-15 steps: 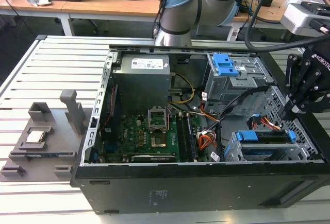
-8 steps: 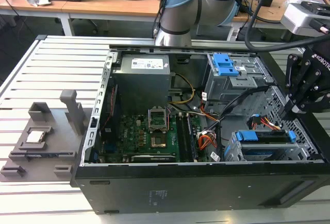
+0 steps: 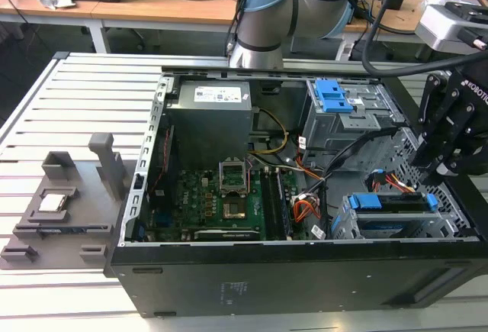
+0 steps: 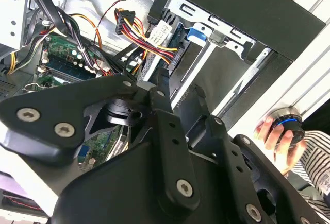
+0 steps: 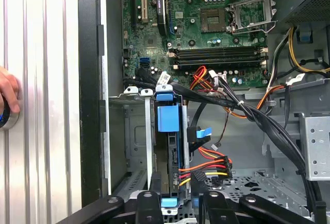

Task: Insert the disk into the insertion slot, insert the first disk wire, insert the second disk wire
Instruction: 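Insert the second disk wire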

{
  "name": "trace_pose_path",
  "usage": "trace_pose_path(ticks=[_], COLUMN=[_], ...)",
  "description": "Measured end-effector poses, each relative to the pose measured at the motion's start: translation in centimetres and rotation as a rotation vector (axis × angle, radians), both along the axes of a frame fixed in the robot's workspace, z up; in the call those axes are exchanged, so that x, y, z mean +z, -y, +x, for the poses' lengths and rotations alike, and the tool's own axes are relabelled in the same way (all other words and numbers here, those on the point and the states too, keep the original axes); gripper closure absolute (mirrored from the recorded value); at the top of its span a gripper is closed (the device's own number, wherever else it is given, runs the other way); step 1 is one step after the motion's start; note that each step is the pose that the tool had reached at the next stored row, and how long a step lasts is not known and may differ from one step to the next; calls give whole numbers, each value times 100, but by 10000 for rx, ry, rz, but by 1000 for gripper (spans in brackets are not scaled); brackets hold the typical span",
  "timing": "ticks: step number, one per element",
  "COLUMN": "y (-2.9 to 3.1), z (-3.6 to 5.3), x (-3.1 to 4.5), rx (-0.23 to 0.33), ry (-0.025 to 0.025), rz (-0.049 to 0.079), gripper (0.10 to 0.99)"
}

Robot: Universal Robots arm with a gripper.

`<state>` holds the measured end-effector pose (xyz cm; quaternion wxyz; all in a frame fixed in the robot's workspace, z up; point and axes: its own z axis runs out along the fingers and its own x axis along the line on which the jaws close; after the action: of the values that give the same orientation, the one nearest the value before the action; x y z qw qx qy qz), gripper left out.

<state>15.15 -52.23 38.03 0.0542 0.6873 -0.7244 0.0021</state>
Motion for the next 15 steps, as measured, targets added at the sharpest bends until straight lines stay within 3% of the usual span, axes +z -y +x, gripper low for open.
trace_pose_path(ticks=[4,8,15], y=[-5,-26,-136], z=[-11,-117,-286], x=[-10,-88,-135], rx=[0,0,0], ry=[0,0,0], rz=[-4,2,-15], gripper=[725,725,725])
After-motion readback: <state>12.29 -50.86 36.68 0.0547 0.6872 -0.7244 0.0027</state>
